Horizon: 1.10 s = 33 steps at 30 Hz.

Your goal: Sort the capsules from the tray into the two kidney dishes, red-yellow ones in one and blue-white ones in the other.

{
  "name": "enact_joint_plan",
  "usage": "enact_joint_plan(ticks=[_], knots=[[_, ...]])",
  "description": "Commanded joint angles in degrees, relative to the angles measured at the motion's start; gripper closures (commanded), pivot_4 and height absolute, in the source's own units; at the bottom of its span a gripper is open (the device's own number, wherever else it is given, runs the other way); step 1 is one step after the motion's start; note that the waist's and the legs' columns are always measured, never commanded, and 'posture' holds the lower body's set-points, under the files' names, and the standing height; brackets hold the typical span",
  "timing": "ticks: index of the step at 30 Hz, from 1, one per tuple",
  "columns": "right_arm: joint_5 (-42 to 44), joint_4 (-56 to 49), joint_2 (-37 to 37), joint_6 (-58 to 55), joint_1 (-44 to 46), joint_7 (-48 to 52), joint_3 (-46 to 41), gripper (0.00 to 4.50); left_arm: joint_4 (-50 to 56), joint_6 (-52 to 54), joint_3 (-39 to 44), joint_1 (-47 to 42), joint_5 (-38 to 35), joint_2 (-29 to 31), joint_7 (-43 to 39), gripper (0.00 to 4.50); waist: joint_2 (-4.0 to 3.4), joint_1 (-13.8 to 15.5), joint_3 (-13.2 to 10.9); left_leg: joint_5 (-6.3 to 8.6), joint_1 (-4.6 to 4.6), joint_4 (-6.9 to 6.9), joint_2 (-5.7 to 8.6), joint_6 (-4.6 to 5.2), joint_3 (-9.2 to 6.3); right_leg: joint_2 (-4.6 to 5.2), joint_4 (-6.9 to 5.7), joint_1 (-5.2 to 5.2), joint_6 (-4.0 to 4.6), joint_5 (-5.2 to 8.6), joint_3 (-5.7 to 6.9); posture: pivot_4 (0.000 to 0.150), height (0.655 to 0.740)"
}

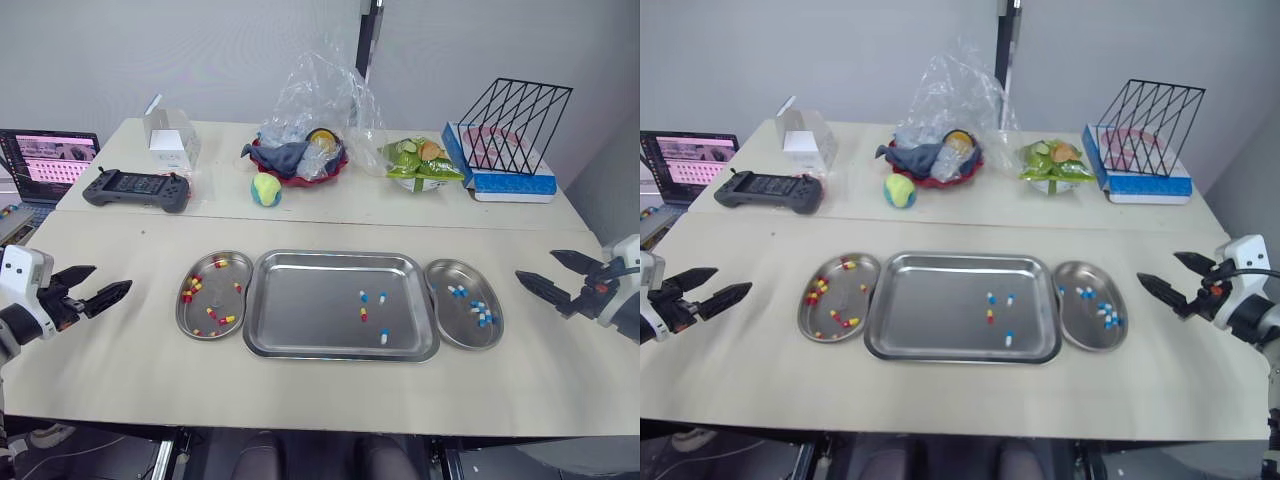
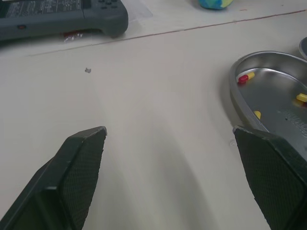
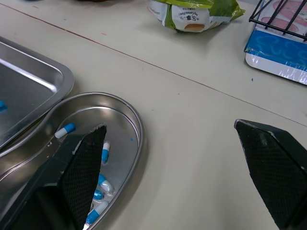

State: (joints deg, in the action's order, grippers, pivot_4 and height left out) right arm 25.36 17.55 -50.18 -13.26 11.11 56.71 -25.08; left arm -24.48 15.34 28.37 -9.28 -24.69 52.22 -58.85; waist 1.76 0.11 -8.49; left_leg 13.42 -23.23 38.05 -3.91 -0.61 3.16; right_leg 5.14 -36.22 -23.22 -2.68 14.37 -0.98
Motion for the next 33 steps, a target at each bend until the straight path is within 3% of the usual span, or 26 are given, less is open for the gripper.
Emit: enact_joint_plan(ticks=[1, 9, 17, 19, 25, 33], knots=[[-0.1, 0.2, -0.5, 1.6, 1.9, 0.1, -0.3, 0.0, 1.4, -0.4, 1.3, -0.2, -0.8, 0.9, -0.1, 0.03, 0.0, -0.1, 0.0, 0.0, 0.01, 0.0, 0.0, 0.0, 0.0, 0.0, 0.0, 0.0, 0.0, 0.0, 0.0, 0.15, 0.7334], [-0.1, 0.1, -0.5, 1.2, 2.7, 0.8, 0.3, 0.0, 1.7, -0.9, 0.7, -0.4, -0.7, 1.8, -1.8, 0.03, 0.0, -0.1, 0.0, 0.0, 0.0, 0.0, -0.01, 0.0, 0.0, -0.01, -0.01, 0.0, 0.0, 0.0, 0.0, 0.15, 0.7334], [0.5, -2.0, -1.2, 0.1, 2.6, 3.2, 2.0, 0.0, 11.0, 2.1, 0.8, 1.4, -4.9, 3.1, -9.6, 0.03, -0.02, -0.2, 0.0, 0.0, 0.0, 0.0, -0.01, 0.0, 0.0, -0.01, -0.01, -0.01, 0.0, 0.0, 0.0, 0.15, 0.7334], [3.7, -8.6, -1.6, -3.8, 0.7, 5.8, 2.4, 0.0, 14.7, 7.2, -0.5, 2.5, -8.0, 4.0, -13.2, 0.03, -0.03, -0.3, 0.0, 0.0, -0.01, 0.0, -0.01, 0.0, 0.01, -0.01, -0.01, -0.01, 0.0, 0.0, -0.01, 0.15, 0.7334], [9.2, -28.5, -1.0, -14.1, -4.4, 5.1, 5.6, 0.0, 18.6, 6.4, -3.1, 0.7, -8.4, 4.2, -16.7, 0.03, -0.04, -0.2, 0.0, 0.0, 0.01, -0.04, -0.04, 0.0, -0.01, -0.03, -0.04, -0.02, 0.01, 0.01, 0.0, 0.15, 0.7334], [11.9, -38.0, 2.1, -19.3, -4.0, 0.4, 9.5, 0.0, 19.2, 3.1, -2.8, 1.3, -7.3, 3.1, -16.4, 0.03, -0.03, 0.0, 0.0, 0.0, -0.05, -0.04, -0.03, 0.0, -0.01, -0.03, 0.0, -0.07, 0.02, 0.01, 0.0, 0.15, 0.7334]])
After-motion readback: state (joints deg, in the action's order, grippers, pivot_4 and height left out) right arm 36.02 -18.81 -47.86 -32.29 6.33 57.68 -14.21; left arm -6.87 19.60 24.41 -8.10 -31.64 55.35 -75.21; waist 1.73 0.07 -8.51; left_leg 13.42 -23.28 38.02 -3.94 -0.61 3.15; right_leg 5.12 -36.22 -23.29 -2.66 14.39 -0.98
